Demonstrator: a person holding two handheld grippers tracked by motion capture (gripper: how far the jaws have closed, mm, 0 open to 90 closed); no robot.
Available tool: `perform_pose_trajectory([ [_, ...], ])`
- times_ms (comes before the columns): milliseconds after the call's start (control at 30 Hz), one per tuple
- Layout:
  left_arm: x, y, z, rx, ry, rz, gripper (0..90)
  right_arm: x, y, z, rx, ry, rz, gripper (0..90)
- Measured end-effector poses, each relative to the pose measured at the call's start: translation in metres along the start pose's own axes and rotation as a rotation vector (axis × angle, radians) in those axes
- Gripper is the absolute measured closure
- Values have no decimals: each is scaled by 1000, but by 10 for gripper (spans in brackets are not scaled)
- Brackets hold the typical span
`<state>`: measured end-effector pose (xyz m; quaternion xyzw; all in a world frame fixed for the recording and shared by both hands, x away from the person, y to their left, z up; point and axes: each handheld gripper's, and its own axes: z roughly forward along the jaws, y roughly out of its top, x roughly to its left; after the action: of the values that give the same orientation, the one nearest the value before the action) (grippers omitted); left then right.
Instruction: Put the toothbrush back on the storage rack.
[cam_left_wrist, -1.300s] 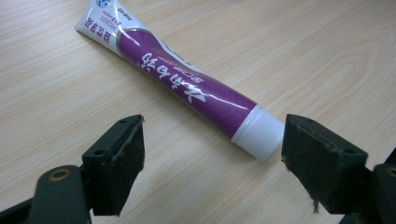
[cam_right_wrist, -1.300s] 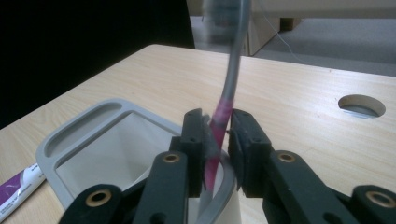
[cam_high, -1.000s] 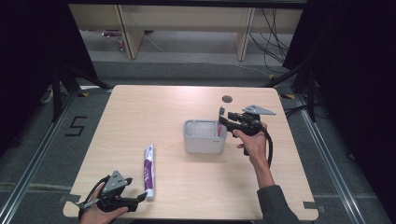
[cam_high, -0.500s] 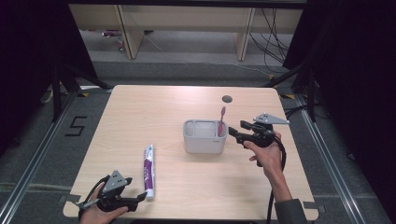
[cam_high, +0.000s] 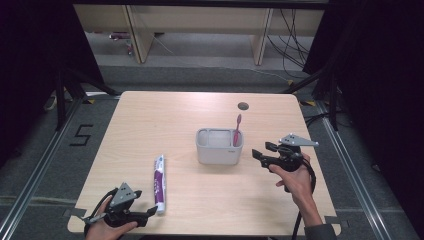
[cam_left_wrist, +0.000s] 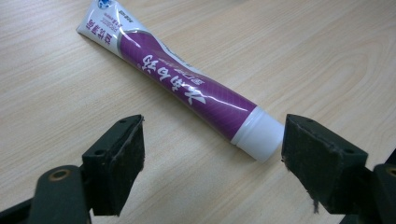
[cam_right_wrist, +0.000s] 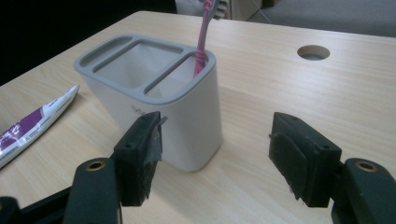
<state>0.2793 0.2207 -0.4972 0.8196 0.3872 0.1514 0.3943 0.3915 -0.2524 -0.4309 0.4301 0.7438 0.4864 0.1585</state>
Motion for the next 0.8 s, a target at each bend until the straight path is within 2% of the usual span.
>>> perform_pose_trajectory([
  [67,0,0,0,1,-1,0,208,2,-3,-3,9,-17,10,346],
  [133,0,0,0,5,-2,-2,208,2,-8,-4,10,-27,-25,340],
  [233,0,0,0,5,-3,0,208,4,-12,-5,36,-16,-8,338],
  [267,0,0,0,5,-2,-1,208,7,-17,-4,45,-9,12,337],
  [300,0,0,-1,6,-2,0,208,5,-19,-4,40,-25,-24,336],
  [367,0,0,0,2,-2,0,208,5,-21,-5,47,-20,-30,336],
  [433,0,0,0,-2,2,-1,208,5,-24,-6,51,-14,-22,335],
  [467,2,0,1,-7,8,23,208,8,-26,-6,58,-9,13,334],
  [500,2,0,1,-7,8,29,208,6,-27,-7,49,-29,-34,333],
  [533,0,0,1,-4,2,-1,208,8,-29,-6,53,-11,3,333],
  [567,2,0,1,1,7,22,208,9,-30,-8,69,-10,6,332],
  [600,0,0,1,-9,2,1,208,7,-31,-8,50,-29,-37,329],
  [633,2,0,1,-7,9,26,208,9,-33,-8,55,-16,-11,323],
  [667,2,0,1,-5,10,28,208,10,-35,-8,67,-2,6,322],
  [700,0,-1,1,-4,0,-2,208,10,-36,-9,66,-12,-18,321],
  [800,0,-1,1,-5,0,-2,208,13,-41,-9,69,-7,14,316],
])
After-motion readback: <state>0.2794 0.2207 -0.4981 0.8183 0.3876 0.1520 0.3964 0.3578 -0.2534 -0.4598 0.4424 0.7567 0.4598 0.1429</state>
